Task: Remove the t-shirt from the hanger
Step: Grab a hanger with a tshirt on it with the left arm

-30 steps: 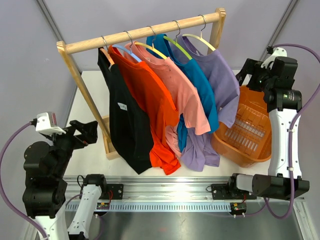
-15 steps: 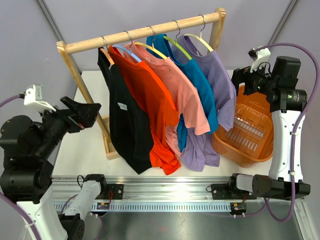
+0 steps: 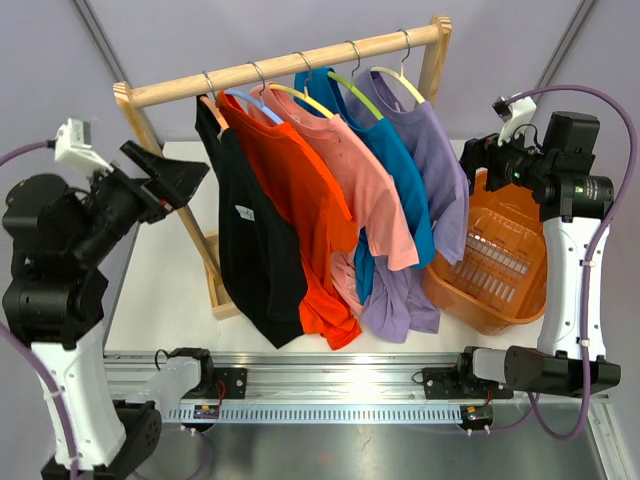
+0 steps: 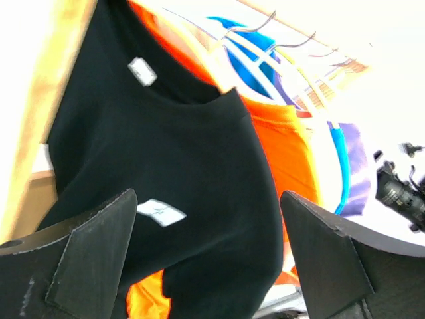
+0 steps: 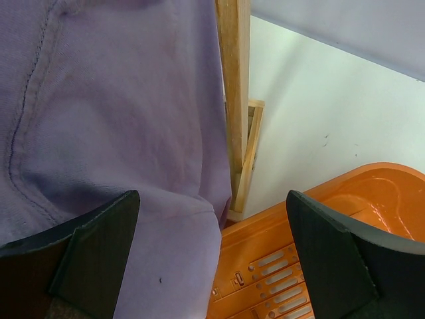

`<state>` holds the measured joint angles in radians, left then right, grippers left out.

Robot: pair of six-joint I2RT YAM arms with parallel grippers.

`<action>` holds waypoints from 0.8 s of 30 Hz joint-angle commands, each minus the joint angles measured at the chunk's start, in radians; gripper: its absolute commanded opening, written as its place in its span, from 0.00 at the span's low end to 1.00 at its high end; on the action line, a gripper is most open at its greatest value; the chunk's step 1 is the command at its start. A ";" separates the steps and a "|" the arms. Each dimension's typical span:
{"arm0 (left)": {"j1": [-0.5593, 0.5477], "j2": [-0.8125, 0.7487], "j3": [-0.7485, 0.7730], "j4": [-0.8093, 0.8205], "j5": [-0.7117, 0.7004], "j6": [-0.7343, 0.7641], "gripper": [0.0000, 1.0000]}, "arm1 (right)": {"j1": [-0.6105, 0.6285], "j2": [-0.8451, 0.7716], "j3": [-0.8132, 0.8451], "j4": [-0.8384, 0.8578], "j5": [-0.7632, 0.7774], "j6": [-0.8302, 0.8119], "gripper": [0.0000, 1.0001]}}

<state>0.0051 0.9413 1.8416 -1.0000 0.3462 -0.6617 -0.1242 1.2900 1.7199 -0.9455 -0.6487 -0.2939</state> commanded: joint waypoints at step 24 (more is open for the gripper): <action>-0.356 0.358 0.108 0.268 -0.388 -0.050 0.72 | 0.005 -0.040 -0.008 0.080 -0.028 0.039 0.99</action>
<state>-0.3477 1.2930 1.9285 -0.8276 -0.0235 -0.7006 -0.1242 1.2819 1.7149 -0.9150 -0.6502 -0.2691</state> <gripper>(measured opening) 0.737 0.993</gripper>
